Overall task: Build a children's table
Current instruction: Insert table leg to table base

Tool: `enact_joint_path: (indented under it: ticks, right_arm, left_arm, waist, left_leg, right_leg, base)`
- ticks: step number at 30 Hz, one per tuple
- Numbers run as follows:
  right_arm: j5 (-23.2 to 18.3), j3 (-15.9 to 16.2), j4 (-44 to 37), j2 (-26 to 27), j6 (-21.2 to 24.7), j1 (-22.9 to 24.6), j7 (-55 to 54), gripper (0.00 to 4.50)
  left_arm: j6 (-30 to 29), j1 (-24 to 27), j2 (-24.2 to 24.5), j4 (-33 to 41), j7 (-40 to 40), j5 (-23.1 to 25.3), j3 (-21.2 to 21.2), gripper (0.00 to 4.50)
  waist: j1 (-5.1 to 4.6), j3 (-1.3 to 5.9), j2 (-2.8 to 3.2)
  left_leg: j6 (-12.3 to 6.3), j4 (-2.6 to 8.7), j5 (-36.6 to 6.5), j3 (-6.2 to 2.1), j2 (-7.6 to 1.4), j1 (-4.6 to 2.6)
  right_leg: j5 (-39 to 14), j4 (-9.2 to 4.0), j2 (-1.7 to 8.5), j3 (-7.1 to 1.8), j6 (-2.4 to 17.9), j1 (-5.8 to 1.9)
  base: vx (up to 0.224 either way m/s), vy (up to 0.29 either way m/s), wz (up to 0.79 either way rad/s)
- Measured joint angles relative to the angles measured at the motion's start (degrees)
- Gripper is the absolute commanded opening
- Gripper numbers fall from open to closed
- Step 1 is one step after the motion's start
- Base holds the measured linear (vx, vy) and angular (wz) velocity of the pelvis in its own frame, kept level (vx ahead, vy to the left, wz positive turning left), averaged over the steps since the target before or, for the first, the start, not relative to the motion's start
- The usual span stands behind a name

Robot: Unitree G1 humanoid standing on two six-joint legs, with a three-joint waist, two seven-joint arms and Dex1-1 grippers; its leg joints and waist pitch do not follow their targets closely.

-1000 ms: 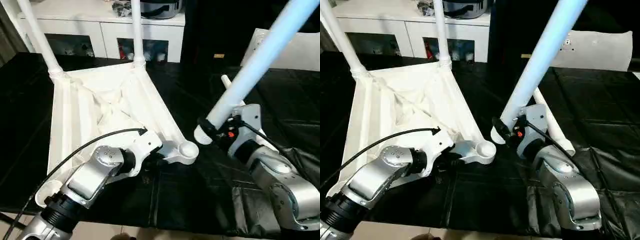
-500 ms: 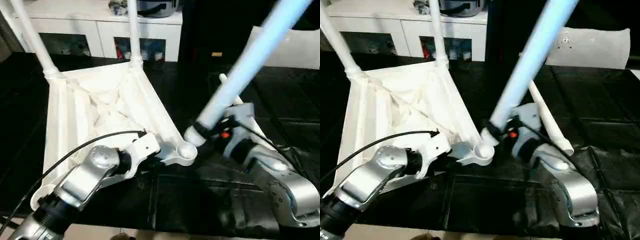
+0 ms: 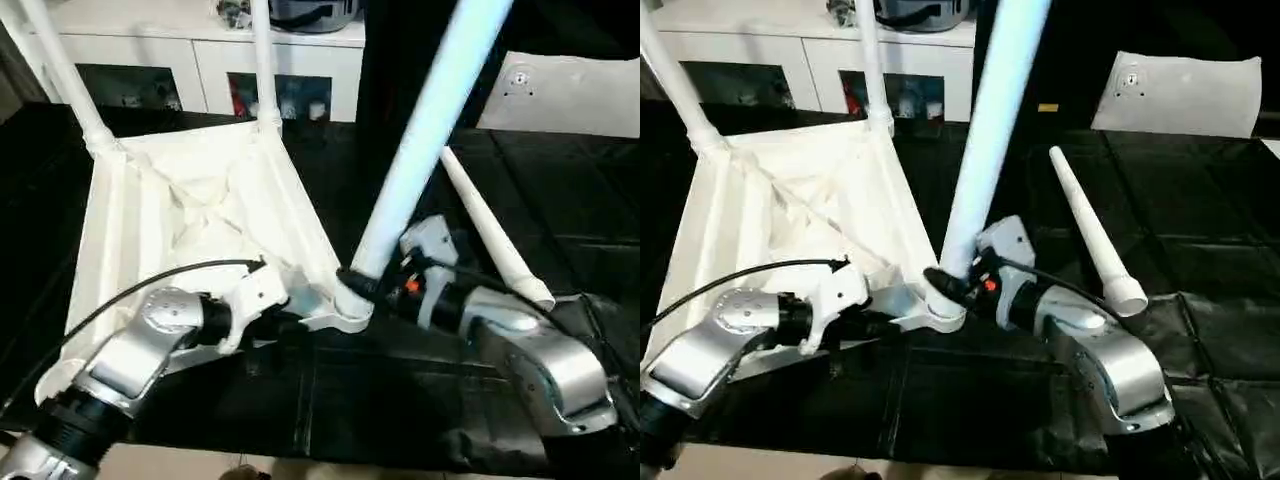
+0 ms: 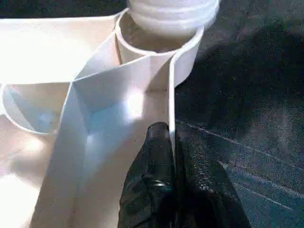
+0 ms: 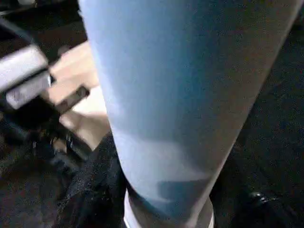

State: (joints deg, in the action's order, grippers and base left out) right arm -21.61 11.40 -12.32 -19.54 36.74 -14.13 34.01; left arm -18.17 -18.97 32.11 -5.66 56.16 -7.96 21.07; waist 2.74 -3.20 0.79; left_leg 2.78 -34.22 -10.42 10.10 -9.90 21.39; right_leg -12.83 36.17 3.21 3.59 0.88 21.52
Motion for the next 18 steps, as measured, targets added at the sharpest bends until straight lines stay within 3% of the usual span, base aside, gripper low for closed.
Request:
enact_joint_path:
  ticks: [12,18]
  right_arm:
    - [2.58,2.83,2.61,-0.92,-1.82,-2.6,1.83,1.93]
    - [3.47,4.46,4.61,-1.98,-1.23,-4.72,4.27,1.93]
  left_arm:
    - [1.59,-0.09,0.37,-0.97,3.1,0.49,-0.37,0.0]
    - [3.05,-0.28,0.67,-0.97,4.3,1.65,0.29,0.0]
  waist:
    - [0.59,0.01,-0.14]
    - [0.94,0.17,-0.66]
  left_leg:
    - [-0.01,0.0,0.01,0.02,-0.01,0.01]
    - [-0.02,-0.01,0.01,0.02,0.0,0.0]
  right_leg:
    - [-0.01,0.01,0.0,-0.01,0.0,0.01]
    - [-0.01,0.0,0.01,0.0,0.0,-0.03]
  base:
    - [0.0,0.0,0.0]
    - [0.0,0.0,0.0]
